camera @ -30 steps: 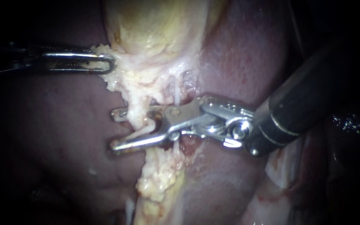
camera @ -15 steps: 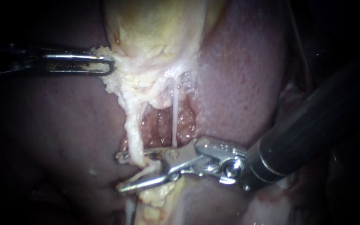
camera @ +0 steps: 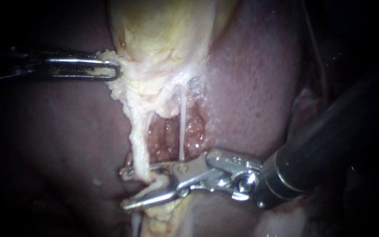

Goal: Clipping first clip left tube

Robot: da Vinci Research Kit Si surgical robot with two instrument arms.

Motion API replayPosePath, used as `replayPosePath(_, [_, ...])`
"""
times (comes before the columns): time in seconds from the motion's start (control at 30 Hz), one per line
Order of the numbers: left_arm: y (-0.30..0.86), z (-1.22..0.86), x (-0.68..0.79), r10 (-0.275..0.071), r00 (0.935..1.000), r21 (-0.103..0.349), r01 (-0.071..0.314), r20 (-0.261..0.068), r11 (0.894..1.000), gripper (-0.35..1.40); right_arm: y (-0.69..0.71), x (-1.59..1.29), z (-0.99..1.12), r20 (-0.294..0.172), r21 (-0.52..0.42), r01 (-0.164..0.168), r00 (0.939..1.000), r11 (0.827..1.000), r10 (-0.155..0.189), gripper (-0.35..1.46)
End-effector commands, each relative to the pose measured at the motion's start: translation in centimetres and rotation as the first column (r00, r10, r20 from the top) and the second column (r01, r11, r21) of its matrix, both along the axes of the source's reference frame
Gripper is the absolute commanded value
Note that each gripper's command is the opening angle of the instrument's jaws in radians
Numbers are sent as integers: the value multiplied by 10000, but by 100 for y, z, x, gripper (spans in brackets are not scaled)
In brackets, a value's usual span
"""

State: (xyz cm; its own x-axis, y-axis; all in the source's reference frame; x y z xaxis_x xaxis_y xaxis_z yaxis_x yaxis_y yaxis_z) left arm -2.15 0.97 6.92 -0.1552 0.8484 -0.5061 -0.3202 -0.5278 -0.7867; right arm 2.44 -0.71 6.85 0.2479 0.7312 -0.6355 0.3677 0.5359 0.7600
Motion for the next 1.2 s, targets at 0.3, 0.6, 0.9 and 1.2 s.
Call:
replayPosePath(0.3, [0, 0, 0, -3, 10000, 2, 3, 1, 10000, -35, 13, -4, 4, 51, 66, 61, 10000, 10000, -62, 28])
replayPosePath(0.6, [0, 0, 0, -3, 10000, 2, 3, 0, 10000, -35, 17, -9, 3, 753, 597, 286, 9966, 9978, -330, -24])
replayPosePath(0.9, [0, 0, 0, -3, 10000, 2, 3, 0, 10000, -35, 16, -14, 1, 1222, 891, 478, 9908, 9949, -585, -35])
replayPosePath(1.2, [0, 0, 0, -3, 10000, 2, 3, 0, 10000, -35, 16, -13, 2, 1249, 880, 483, 9904, 9950, -591, -35])
